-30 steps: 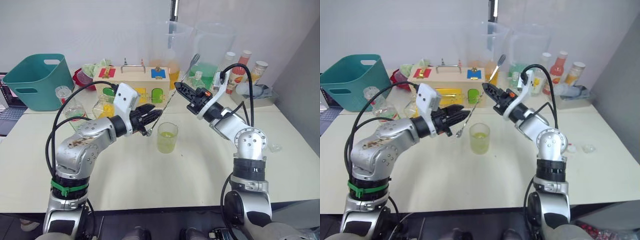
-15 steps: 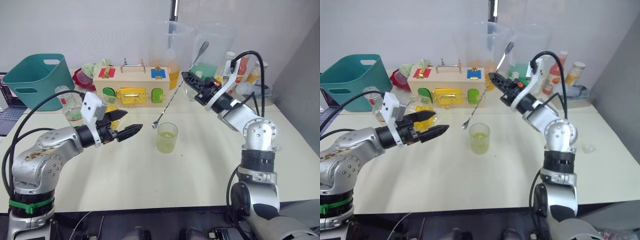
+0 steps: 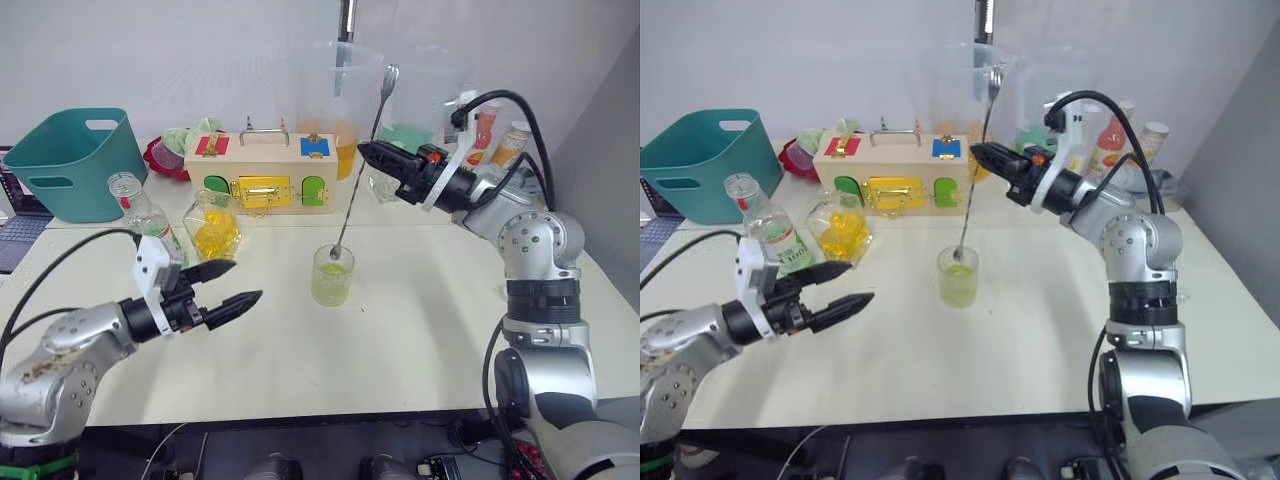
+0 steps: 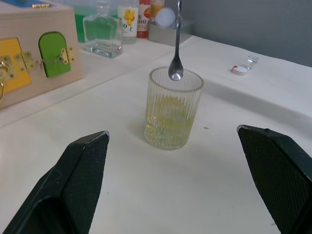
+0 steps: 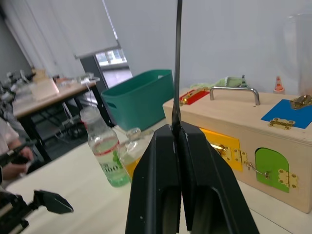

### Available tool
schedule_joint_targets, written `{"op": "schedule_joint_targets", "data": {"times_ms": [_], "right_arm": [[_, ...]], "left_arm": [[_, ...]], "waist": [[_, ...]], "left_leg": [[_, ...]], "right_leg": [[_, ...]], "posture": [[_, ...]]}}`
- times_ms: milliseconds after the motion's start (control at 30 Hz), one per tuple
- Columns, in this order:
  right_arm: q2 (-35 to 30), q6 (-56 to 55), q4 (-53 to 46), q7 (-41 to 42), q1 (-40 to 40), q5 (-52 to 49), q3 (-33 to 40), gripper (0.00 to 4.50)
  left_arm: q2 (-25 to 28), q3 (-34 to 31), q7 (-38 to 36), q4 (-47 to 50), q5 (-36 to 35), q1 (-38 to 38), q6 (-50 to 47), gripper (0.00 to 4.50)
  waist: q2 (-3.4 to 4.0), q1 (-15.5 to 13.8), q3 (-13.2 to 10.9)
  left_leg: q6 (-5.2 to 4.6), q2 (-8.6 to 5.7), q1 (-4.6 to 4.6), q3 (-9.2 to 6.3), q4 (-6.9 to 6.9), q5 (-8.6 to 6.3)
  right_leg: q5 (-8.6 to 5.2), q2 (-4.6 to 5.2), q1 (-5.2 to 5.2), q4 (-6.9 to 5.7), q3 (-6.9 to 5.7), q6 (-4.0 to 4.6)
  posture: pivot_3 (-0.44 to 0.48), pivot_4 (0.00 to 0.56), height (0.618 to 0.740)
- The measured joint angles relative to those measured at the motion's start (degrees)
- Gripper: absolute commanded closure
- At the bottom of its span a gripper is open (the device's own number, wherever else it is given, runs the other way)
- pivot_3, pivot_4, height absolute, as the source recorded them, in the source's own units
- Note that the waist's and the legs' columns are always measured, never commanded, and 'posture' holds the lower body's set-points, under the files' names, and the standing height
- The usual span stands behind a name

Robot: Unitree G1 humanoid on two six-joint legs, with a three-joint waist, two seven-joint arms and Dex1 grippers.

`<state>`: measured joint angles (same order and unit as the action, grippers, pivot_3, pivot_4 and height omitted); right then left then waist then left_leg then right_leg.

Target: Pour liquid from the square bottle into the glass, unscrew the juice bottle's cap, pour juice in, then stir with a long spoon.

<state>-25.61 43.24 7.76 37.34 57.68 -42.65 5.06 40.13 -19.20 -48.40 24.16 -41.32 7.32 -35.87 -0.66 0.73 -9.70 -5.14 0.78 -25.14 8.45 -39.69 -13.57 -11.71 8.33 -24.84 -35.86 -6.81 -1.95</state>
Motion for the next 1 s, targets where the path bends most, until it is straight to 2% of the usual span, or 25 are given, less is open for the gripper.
{"op": "schedule_joint_targets", "data": {"times_ms": [400,667,867,1000], "right_arm": [[-0.7,-9.3,-5.5,9.6,-6.1,11.8,-9.4,4.5],[-0.4,-10.4,-8.3,11.5,-8.5,12.7,-9.3,4.5],[3.3,-10.5,-9.6,10.8,-10.7,11.9,-7.5,4.5],[3.5,-11.4,-9.7,10.4,-10.8,12.7,-7.1,4.5]], "left_arm": [[0.0,0.7,0.7,0.2,-0.3,-2.8,0.9,0.04],[0.0,1.9,0.7,0.0,0.9,-2.6,2.2,0.04],[0.0,2.6,0.6,-0.4,1.0,-2.4,3.0,0.04],[0.2,2.6,0.4,-0.9,1.4,-2.2,3.2,0.04]], "waist": [[0.0,0.0,0.0],[0.0,0.0,0.0],[0.0,0.1,0.0],[0.0,0.0,0.0]], "left_leg": [[0.03,0.0,-0.05,0.02,0.0,-0.01],[0.05,0.0,-0.05,0.02,0.0,-0.02],[0.04,0.01,-0.04,0.02,0.0,-0.01],[0.06,0.0,-0.05,0.03,-0.01,-0.02]], "right_leg": [[0.0,0.02,-0.07,-0.02,-0.01,0.0],[-0.01,0.02,-0.07,-0.01,-0.01,0.01],[-0.02,0.02,-0.11,-0.05,-0.02,0.03],[-0.02,0.02,-0.1,-0.03,-0.02,0.03]], "posture": [[0.0,0.15,0.733],[0.0,0.15,0.733],[0.0,0.15,0.733],[0.0,0.15,0.733]]}}
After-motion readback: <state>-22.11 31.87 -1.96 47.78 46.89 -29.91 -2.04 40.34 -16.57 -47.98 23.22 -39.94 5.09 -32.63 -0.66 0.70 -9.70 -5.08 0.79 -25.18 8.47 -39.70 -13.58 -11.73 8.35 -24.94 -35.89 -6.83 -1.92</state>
